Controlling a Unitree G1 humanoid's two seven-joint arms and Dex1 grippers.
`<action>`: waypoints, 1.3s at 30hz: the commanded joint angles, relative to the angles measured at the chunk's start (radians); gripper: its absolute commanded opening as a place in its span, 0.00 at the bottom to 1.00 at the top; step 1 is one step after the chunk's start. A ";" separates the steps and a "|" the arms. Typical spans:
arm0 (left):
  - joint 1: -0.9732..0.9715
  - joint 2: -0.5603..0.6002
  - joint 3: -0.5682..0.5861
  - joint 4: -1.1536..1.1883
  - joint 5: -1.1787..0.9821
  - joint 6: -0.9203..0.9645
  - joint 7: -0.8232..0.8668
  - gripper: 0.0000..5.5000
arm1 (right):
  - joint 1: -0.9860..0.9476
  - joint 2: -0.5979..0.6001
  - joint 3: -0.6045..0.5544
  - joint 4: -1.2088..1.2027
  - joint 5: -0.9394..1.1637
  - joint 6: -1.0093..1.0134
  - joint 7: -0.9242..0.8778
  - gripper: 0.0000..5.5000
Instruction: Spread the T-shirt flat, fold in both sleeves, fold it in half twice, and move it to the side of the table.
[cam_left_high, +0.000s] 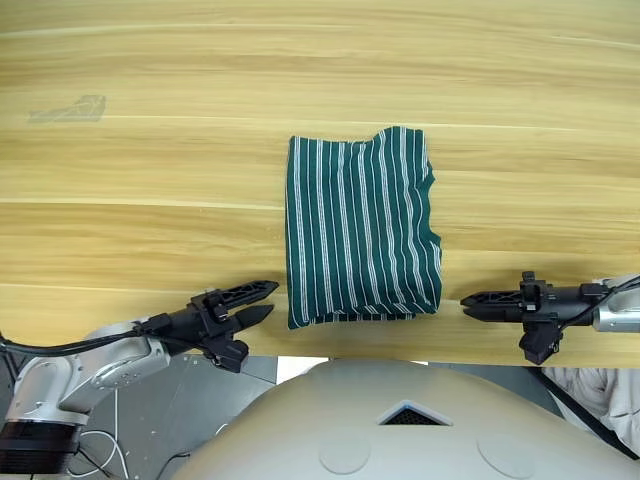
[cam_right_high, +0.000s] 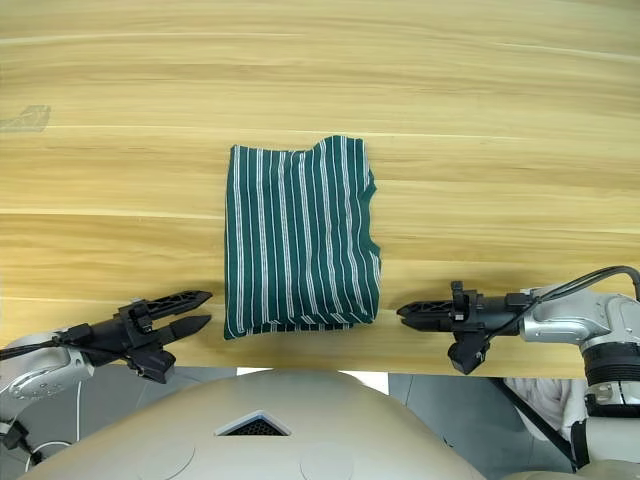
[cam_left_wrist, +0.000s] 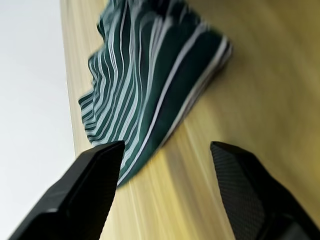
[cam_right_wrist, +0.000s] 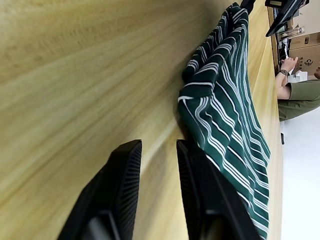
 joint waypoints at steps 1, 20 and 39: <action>-0.086 -0.023 -0.119 0.043 0.048 0.017 -0.056 0.58 | -0.068 0.057 0.062 -0.004 -0.013 0.009 -0.027 0.23; -0.166 0.022 -0.268 0.057 0.005 0.035 -0.104 0.59 | -0.139 0.098 0.189 -0.012 0.003 0.102 -0.076 0.38; -0.233 0.021 -0.317 0.072 0.027 0.040 -0.097 0.14 | -0.167 0.124 0.358 -0.036 0.036 0.178 -0.066 0.60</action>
